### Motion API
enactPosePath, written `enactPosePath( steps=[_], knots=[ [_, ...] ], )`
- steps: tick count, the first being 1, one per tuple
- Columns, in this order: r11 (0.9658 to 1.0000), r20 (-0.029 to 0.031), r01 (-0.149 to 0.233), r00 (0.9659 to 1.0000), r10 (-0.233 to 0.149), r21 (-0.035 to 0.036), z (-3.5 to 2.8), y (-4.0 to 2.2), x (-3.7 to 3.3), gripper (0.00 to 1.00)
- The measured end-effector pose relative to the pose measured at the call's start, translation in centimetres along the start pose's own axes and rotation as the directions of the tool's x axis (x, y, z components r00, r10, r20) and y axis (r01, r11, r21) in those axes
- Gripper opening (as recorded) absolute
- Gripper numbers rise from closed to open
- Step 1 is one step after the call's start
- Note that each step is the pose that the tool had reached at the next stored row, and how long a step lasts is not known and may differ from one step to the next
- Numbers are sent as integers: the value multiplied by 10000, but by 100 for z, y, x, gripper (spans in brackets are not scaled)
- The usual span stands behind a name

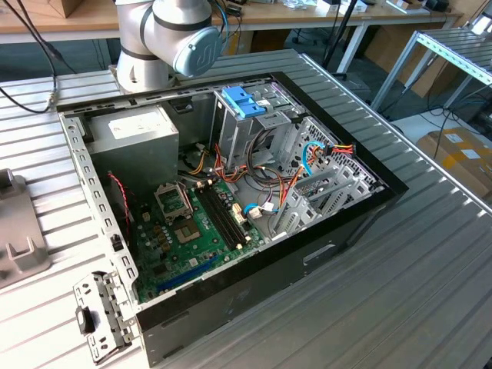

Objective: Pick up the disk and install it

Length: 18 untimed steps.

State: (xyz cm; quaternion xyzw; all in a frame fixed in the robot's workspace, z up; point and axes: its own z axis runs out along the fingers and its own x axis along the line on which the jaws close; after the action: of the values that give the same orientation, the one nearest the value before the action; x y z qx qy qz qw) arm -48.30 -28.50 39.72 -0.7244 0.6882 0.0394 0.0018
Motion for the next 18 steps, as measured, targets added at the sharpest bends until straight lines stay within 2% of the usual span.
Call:
enactPosePath(
  steps=[12, 14, 15, 16, 18],
  knots=[
    [10000, 0, 0, 10000, 0, 0, -117, 6, -7, 37],
    [10000, 0, 0, 10000, 0, 0, -256, 13, -15, 37],
    [10000, 0, 0, 10000, 0, 0, -294, 15, -18, 37],
    [10000, -1, 0, 10000, 0, 0, -319, 17, -19, 37],
    [10000, 0, 0, 10000, 0, 0, -330, 17, -20, 37]
  ],
)
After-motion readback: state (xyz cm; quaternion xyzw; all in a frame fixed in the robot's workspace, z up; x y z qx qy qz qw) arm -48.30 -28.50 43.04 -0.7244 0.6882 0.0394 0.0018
